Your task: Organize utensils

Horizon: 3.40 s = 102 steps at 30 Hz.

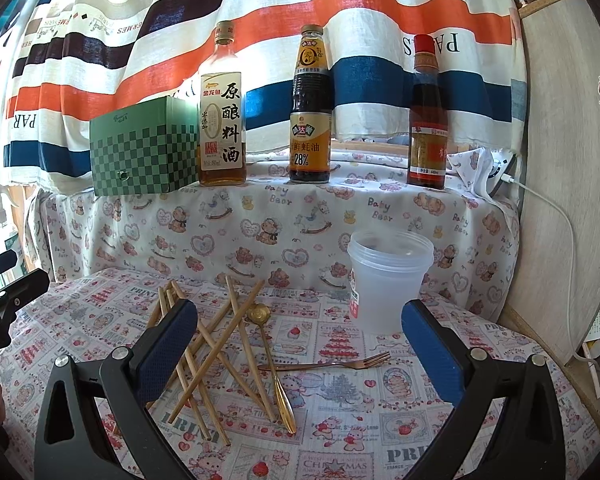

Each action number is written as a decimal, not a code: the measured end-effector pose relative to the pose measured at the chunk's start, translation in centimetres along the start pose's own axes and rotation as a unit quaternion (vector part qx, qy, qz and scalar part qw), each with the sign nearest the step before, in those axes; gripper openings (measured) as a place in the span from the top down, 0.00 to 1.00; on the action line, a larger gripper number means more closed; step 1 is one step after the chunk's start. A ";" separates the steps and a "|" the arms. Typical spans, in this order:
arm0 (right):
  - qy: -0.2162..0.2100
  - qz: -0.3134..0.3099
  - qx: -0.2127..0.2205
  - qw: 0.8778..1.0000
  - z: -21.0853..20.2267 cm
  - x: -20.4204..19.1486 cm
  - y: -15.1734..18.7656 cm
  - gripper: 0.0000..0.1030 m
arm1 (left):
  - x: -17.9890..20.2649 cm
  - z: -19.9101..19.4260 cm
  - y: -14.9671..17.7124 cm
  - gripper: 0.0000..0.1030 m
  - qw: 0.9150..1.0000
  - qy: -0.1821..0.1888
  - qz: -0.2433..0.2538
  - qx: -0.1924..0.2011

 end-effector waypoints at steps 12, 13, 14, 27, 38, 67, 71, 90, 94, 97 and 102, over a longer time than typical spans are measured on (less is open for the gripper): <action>0.000 0.002 0.001 1.000 0.0 0.1 0.1 0.00 | -0.1 0.0 0.0 0.00 1.000 0.000 0.000 0.000; 0.000 0.003 0.001 1.000 0.0 0.2 0.1 0.00 | -0.1 0.0 0.0 0.00 1.000 0.001 0.000 0.000; -0.001 0.002 0.001 1.000 0.0 0.2 0.1 0.00 | -0.1 0.0 0.0 0.00 1.000 0.000 0.000 0.000; -0.017 0.006 0.010 1.000 -0.2 0.1 -0.1 0.00 | -0.5 0.2 0.0 0.00 1.000 0.000 -0.001 0.000; 0.000 0.004 0.008 1.000 -0.1 0.1 0.0 0.00 | -0.8 0.2 0.1 0.00 1.000 0.000 -0.002 0.001; -0.027 -0.025 0.012 0.999 -0.7 -1.6 0.1 0.00 | -1.5 0.5 -0.1 0.00 1.000 -0.021 -0.013 0.001; -0.042 -0.025 0.005 0.999 -0.5 -1.6 0.1 0.00 | -1.5 0.4 0.0 0.00 1.000 -0.028 -0.010 0.002; -0.017 0.003 0.006 1.000 -0.9 -0.9 0.3 0.06 | -2.4 0.2 -0.1 0.00 0.999 -0.017 -0.035 0.007; -0.021 -0.011 0.007 1.000 -0.9 -1.3 0.4 0.18 | -2.2 0.3 0.0 0.06 0.999 0.007 -0.032 -0.001; -0.020 -0.017 0.019 0.999 -1.3 -1.3 0.2 0.22 | -1.8 0.4 0.0 0.07 1.000 0.005 -0.023 -0.002; -0.036 0.024 0.029 0.999 -2.3 0.2 -0.7 0.38 | -1.6 0.4 0.0 0.06 1.000 -0.006 -0.018 -0.001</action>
Point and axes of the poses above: each gripper's, at about its wrist camera, not at the fingertips, and z roughly the way its jaws point, x to its right, y to its underside, the point moved 1 cm from there along z, roughly the way its jaws point, and after that the axes turned 1 degree about -y, right-handed, at the moved point
